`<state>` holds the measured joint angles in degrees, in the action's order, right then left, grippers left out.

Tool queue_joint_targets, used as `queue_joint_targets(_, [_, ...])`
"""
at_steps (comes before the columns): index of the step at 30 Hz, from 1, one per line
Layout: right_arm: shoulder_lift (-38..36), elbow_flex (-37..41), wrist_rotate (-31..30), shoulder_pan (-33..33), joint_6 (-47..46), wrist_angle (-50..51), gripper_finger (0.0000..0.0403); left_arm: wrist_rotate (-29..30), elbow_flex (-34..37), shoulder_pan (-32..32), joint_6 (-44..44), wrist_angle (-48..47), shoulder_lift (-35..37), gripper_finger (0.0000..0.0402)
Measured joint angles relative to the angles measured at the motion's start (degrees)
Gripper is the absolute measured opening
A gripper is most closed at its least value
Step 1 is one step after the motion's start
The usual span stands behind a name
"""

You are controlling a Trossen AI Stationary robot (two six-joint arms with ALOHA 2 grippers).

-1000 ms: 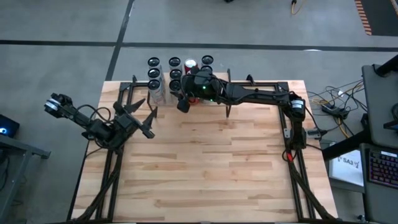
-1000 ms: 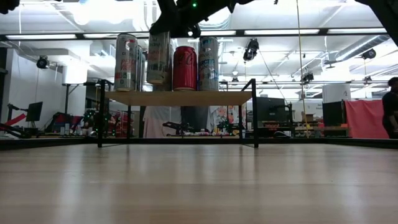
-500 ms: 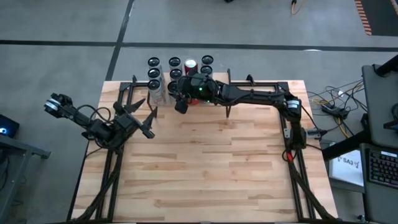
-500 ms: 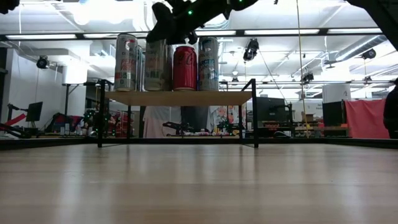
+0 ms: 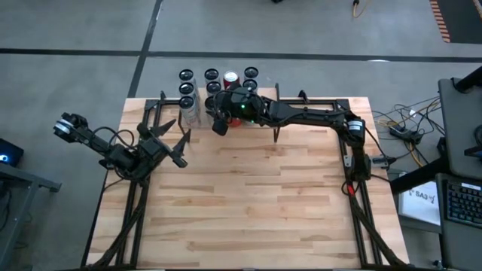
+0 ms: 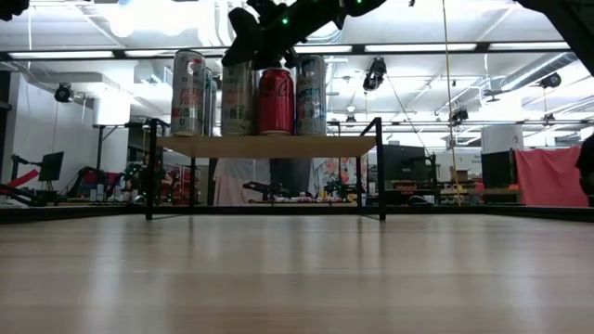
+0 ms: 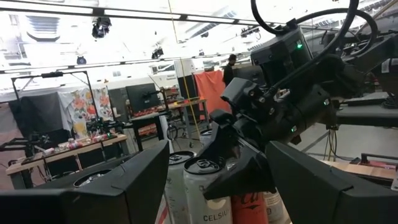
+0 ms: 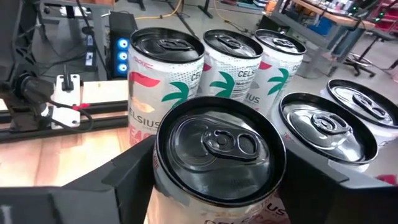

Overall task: Place canned beverage on shelf
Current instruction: Put the white soda can aligned with the other white soda cans on the shelf, then adjust the white soda can

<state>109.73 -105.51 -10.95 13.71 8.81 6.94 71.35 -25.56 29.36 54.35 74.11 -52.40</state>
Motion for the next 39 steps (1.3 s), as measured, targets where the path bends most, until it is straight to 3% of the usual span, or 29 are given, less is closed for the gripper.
queue_joint_targets(8, [-0.21, -0.12, -0.41, 0.01, 0.20, -0.30, 0.0317, -0.02, 0.00, 0.00, 0.00, 0.00, 0.00, 0.0256])
queue_joint_targets(19, [-1.55, -0.24, -1.17, 0.00, 0.20, -0.17, 0.0310, -0.02, 0.00, 0.00, 0.00, -0.02, -0.02, 0.0256])
queue_joint_targets(27, [-1.63, -4.76, -1.14, -0.19, 0.71, 2.11, 0.0310, -0.02, 0.00, 0.00, 0.01, -0.20, -0.02, 0.0256])
queue_joint_targets(32, [-1.62, -11.87, -1.45, 1.67, -1.79, 9.40, 0.0247, -0.02, 0.00, 0.00, 0.04, -0.39, -0.02, 0.0256])
queue_joint_targets(39, [0.08, -17.25, -2.70, 5.43, -0.46, 16.76, 0.0061, -0.02, 0.00, 0.00, 0.42, -0.39, -0.02, 0.0256])
